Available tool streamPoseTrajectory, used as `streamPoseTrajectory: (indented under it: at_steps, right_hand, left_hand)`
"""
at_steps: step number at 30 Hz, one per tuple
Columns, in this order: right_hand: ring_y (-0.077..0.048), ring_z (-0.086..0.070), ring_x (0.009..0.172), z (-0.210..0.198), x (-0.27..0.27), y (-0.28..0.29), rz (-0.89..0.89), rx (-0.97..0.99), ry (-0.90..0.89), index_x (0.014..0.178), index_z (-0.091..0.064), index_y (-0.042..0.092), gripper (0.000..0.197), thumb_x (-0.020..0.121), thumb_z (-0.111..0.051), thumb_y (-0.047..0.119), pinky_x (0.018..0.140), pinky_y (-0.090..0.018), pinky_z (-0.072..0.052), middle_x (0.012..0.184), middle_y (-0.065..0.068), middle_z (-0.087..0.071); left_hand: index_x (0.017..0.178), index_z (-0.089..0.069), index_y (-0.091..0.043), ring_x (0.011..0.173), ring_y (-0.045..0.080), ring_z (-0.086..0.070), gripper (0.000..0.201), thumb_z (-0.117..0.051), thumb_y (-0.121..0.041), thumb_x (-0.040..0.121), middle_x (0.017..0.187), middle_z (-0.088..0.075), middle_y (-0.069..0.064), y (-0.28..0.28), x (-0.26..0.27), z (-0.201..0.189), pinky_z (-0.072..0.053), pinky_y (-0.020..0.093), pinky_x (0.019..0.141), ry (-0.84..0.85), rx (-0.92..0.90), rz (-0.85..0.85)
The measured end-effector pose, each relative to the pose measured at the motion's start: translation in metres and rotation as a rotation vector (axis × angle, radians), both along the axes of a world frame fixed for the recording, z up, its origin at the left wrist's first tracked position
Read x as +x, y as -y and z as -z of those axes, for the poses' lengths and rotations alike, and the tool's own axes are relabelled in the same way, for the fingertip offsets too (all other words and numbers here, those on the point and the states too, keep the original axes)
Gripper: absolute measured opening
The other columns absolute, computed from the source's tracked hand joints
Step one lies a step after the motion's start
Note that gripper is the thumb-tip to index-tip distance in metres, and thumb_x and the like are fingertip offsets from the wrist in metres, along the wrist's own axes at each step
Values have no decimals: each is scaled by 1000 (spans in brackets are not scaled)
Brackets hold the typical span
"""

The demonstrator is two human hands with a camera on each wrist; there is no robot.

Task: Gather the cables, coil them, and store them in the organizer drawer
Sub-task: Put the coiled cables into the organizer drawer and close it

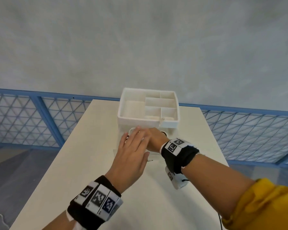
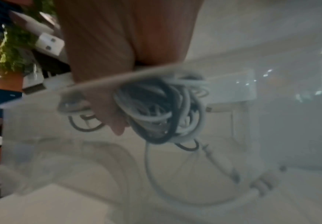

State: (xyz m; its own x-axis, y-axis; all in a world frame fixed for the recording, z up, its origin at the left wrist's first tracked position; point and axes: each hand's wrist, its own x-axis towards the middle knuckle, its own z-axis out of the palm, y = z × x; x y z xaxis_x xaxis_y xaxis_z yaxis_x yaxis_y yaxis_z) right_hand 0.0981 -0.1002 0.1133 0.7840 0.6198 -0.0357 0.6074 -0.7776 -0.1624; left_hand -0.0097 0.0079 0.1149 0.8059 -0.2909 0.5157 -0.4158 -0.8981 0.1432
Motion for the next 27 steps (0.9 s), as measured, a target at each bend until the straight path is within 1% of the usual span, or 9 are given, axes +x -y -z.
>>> streamPoseTrajectory:
  at_steps: [2,5,9,12,16,19,22,24,27]
  right_hand:
    - [-33,-63,93,9,2,-2,39,-49,-42,107,-54,7,24,84,-49,12,73,-33,-41,101,-14,-68]
    - [-35,-62,96,10,2,-3,88,-9,-130,112,-49,6,38,79,-61,20,81,-37,-45,104,-16,-67]
    - [-33,-49,119,-6,7,11,100,134,-280,127,-46,8,71,66,-78,27,102,-39,-40,128,-17,-54]
    - [-27,-33,135,-18,-5,26,29,188,-241,140,-31,11,71,82,-64,33,111,-35,-24,148,-12,-35]
    - [-33,-46,128,9,-39,46,-135,-45,-32,134,-44,13,69,84,-32,59,106,-52,-36,140,-16,-48]
    - [-31,-53,123,21,-47,55,-82,-229,74,129,-48,10,77,80,-25,63,95,-49,-49,134,-17,-54]
    - [-29,-15,144,18,-41,54,-147,-164,-31,143,-23,9,94,74,-3,69,117,-43,-9,155,-16,-16]
    - [-23,-2,146,17,-38,56,-137,-129,-75,145,-15,12,97,66,9,63,117,-36,1,158,-11,-4]
    - [-19,-5,146,12,-32,58,-88,-65,-141,146,-12,12,64,92,-11,47,118,-34,-3,158,-10,-9]
  left_hand:
    - [131,-45,-14,132,21,-41,52,-36,-40,86,135,-54,3,-4,10,12,-27,39,111,-158,143,-84]
    - [128,-50,-16,127,20,-49,56,-23,-48,91,136,-55,1,-11,21,24,-43,45,100,-314,235,-110]
    - [139,-33,-12,141,24,-28,93,3,-71,77,150,-35,5,-17,33,21,-25,52,111,-420,314,-94]
    - [146,-5,-13,146,23,0,118,14,-81,51,158,-5,5,-22,43,17,-3,52,116,-560,363,-40]
    - [145,-4,-11,146,27,0,127,16,-84,43,158,-2,10,-25,53,17,-3,54,115,-512,453,-15]
    - [143,-20,-12,142,29,20,123,-11,-92,50,155,16,15,-23,59,11,10,55,112,-435,471,12]
    - [134,-35,-16,132,29,36,107,-43,-85,52,148,33,16,-22,70,1,20,56,107,-450,447,3]
    - [135,-34,-19,137,33,31,107,-50,-84,52,151,27,18,-23,78,-2,17,57,109,-496,460,-4]
    - [130,-39,-22,144,33,9,100,-47,-85,52,156,5,16,-28,86,-3,10,56,113,-483,413,24]
